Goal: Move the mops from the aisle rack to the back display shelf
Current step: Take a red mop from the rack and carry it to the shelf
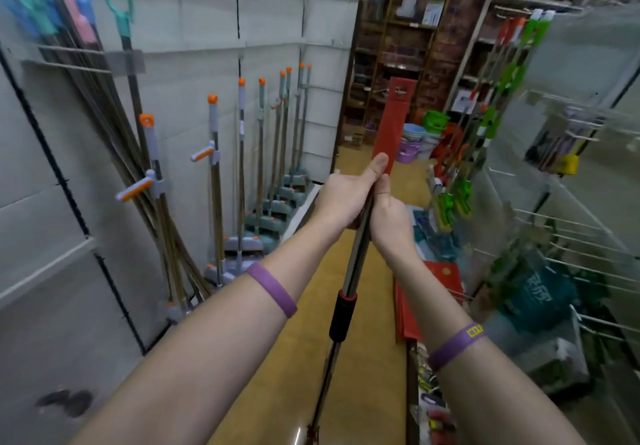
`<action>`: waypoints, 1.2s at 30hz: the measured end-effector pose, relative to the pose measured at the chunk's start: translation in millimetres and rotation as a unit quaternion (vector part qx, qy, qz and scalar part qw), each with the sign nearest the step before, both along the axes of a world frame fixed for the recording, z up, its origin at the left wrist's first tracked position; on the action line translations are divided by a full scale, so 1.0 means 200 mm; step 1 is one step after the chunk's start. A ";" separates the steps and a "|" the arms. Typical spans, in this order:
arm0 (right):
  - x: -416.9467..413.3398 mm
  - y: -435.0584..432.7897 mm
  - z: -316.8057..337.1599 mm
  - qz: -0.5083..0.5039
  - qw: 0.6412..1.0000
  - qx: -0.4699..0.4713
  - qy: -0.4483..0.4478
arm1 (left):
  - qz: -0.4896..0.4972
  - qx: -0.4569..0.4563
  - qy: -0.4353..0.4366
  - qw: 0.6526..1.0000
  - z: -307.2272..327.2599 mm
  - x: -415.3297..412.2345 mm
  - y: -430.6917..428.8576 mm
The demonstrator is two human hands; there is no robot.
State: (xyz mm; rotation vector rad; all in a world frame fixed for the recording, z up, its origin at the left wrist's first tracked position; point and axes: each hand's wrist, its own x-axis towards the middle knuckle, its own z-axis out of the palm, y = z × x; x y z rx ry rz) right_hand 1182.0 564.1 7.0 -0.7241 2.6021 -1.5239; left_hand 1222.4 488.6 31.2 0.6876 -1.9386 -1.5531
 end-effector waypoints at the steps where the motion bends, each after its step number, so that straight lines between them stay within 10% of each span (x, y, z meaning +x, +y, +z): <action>1: -0.05 -0.04 0.00 -0.005 1.000 0.001 -0.001 | -0.003 0.003 0.002 1.000 -0.02 -0.06 -0.05; 23: -1.42 -0.82 0.00 -0.012 0.996 -0.091 0.007 | -0.217 0.075 -0.013 0.973 -0.03 -1.33 -0.85; 36: -2.49 -1.16 0.03 0.033 0.985 -0.160 -0.059 | -0.136 0.093 0.001 0.986 0.01 -2.36 -1.13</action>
